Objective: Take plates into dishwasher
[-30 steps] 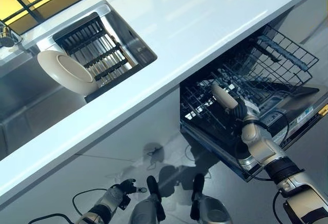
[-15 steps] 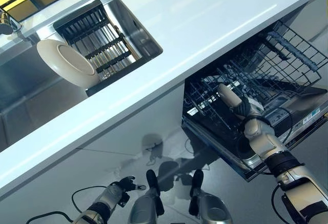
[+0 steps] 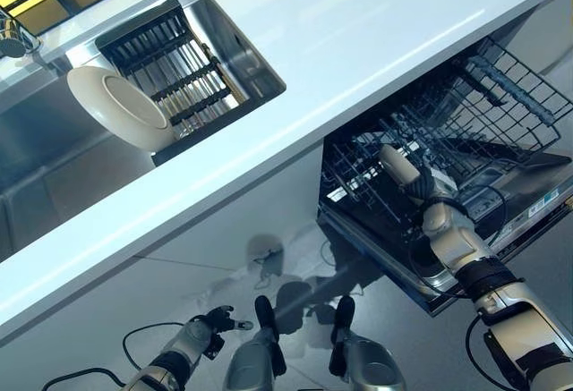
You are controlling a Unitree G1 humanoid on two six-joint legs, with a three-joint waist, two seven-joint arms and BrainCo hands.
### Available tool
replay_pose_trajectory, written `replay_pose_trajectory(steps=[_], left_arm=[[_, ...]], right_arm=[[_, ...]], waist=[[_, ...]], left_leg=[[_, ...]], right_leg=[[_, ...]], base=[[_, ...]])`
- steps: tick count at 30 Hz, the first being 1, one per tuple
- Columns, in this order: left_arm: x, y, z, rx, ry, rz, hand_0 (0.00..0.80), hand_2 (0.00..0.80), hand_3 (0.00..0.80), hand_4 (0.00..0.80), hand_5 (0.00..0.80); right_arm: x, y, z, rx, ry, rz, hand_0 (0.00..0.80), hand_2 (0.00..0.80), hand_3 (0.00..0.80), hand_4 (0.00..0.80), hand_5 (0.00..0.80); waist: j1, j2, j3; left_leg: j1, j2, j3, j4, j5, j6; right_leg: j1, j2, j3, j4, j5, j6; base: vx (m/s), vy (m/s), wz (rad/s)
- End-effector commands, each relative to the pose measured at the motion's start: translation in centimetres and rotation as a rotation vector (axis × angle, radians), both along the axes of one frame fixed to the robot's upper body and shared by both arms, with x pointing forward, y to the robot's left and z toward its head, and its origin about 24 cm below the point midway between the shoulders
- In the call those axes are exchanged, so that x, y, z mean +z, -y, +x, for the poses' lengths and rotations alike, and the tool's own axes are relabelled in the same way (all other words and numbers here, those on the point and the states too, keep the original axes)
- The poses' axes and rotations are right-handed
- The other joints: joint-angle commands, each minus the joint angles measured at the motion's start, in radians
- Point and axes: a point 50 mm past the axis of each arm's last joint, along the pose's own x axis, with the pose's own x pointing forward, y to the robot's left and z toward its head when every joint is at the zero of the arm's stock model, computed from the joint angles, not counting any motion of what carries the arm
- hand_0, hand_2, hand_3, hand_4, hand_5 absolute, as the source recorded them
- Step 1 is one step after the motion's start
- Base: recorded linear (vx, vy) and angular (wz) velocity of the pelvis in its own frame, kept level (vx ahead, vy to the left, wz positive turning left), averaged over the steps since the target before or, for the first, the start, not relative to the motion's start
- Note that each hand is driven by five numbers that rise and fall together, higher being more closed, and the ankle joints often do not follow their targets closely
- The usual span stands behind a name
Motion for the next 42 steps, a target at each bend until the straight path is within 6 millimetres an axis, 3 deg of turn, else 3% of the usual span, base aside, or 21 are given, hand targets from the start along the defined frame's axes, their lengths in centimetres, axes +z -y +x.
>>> replay_pose_trajectory(steps=[1,39,40,41,42], left_arm=[[1.3,-1.3,1.7,-0.049,0.041,0.059,0.000,0.000,0.000,0.000,0.000],[1.2,-0.2,2.1,-0.067,0.040,0.047,0.000,0.000,0.000,0.000,0.000],[1.2,-0.2,2.1,-0.066,0.041,0.047,0.000,0.000,0.000,0.000,0.000],[1.2,-0.2,2.1,-0.067,0.041,0.048,0.000,0.000,0.000,0.000,0.000],[1.2,-0.2,2.1,-0.068,0.041,0.048,0.000,0.000,0.000,0.000,0.000]], right_arm=[[-0.6,-3.0,0.9,0.074,-0.026,0.065,0.800,0.800,0.800,0.800,0.800],[-3.9,-6.1,0.5,0.136,-0.160,0.078,0.800,0.800,0.800,0.800,0.800],[-3.9,-6.1,0.5,0.135,-0.159,0.075,0.756,0.756,0.756,0.756,0.756],[-3.9,-6.1,0.5,0.133,-0.157,0.077,0.640,0.640,0.640,0.640,0.640],[-3.9,-6.1,0.5,0.132,-0.157,0.077,0.605,0.605,0.605,0.605,0.605]], waist=[[0.024,-0.087,0.023],[0.028,-0.079,0.022],[0.028,-0.079,0.022],[0.029,-0.079,0.023],[0.029,-0.079,0.023]], left_leg=[[-0.016,-0.090,0.051,-0.003,-0.129,0.024],[-0.014,-0.100,0.047,-0.004,-0.132,0.025],[-0.014,-0.100,0.047,-0.004,-0.132,0.025],[-0.014,-0.100,0.047,-0.004,-0.132,0.026],[-0.013,-0.100,0.046,-0.004,-0.133,0.026]], right_leg=[[-0.026,0.014,0.023,0.143,-0.226,-0.022],[-0.017,0.010,0.018,0.130,-0.219,-0.021],[-0.017,0.009,0.018,0.130,-0.219,-0.022],[-0.016,0.010,0.018,0.130,-0.220,-0.022],[-0.017,0.010,0.018,0.130,-0.220,-0.022]], base=[[0.000,0.000,0.00],[0.000,0.000,0.00],[0.000,0.000,0.00],[0.000,0.000,0.00],[0.000,0.000,0.00]])
